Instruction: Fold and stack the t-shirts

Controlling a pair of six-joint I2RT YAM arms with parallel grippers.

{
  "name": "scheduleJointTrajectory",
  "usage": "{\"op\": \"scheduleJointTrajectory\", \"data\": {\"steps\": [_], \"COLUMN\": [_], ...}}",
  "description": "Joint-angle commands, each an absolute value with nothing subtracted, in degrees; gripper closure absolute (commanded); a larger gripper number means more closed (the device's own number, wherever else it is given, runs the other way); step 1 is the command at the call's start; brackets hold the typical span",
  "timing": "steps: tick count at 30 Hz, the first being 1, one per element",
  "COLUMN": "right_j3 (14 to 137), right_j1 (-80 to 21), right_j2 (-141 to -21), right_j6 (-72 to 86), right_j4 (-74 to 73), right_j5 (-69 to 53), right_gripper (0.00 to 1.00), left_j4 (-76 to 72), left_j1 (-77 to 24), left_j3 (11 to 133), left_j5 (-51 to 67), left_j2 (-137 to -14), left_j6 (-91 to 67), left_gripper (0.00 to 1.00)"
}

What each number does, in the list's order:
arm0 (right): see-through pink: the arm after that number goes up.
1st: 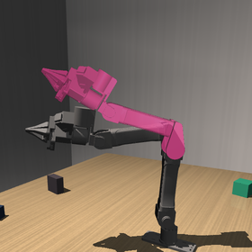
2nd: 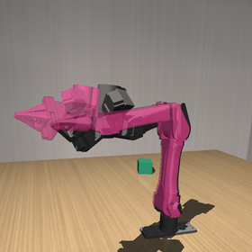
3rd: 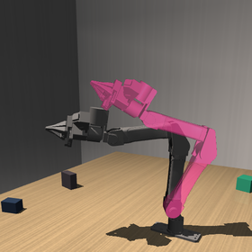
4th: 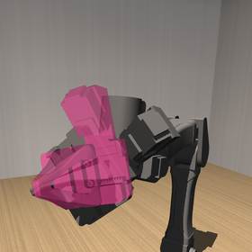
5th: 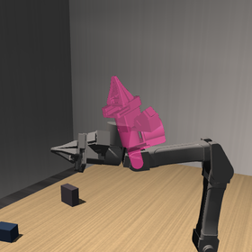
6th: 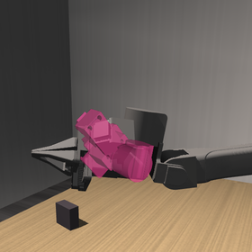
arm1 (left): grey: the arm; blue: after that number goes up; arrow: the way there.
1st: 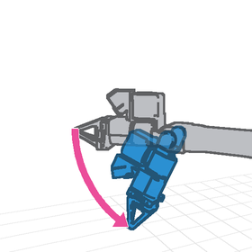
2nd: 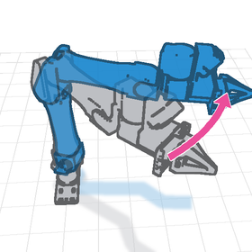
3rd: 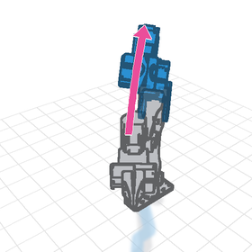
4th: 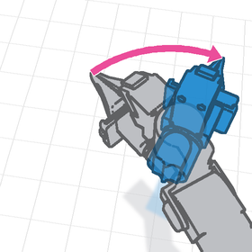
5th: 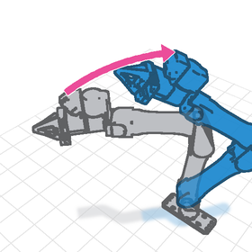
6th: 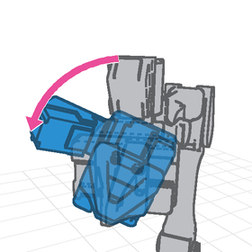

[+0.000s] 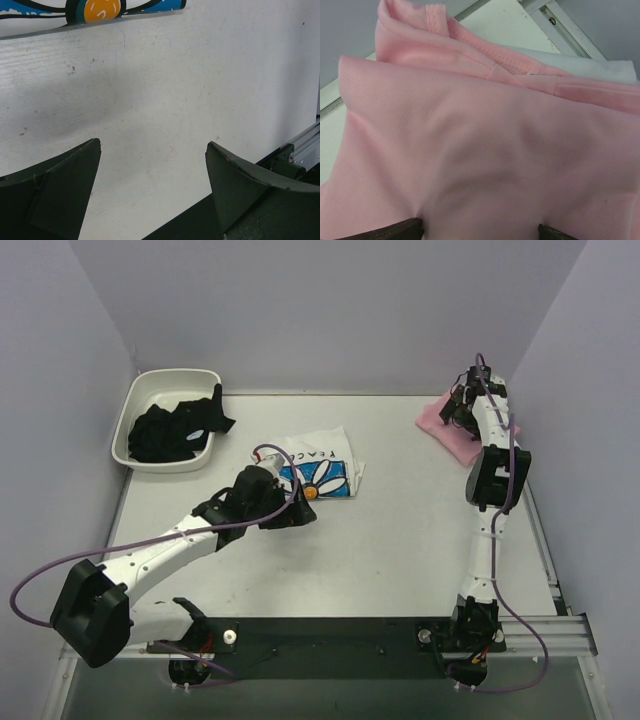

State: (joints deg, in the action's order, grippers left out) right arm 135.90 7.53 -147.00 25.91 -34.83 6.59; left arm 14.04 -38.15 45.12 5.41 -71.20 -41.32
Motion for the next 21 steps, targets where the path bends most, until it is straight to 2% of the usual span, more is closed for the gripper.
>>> {"op": "scheduleJointTrajectory", "data": {"steps": [1, 7, 16, 19, 21], "right_j3": [136.5, 132.4, 125.5, 122.6, 120.3], "right_j1": [7.9, 7.7, 2.8, 1.1, -1.5], "right_j2": [-147.9, -146.6, -143.4, -142.5, -140.8], "right_j6": [26.5, 25.8, 24.7, 25.4, 25.4], "right_j4": [-44.7, -46.2, -47.4, -47.7, -46.9], "right_j5": [0.4, -5.6, -5.8, -4.3, 3.0], "right_gripper": [0.00, 0.00, 0.00, 0.00, 0.00], "left_j4": [14.7, 15.6, 16.9, 17.3, 17.5], "left_j1": [-38.1, -38.1, -38.2, -38.3, -38.2], "left_j3": [45.3, 44.6, 42.0, 40.3, 39.2], "left_j5": [5.4, 5.4, 4.7, 4.1, 3.6], "left_j2": [-67.3, -65.5, -59.1, -56.1, -53.6], "left_j6": [-41.0, -41.1, -42.1, -42.6, -43.1], "left_gripper": [0.04, 0.04, 0.04, 0.04, 0.04]}}
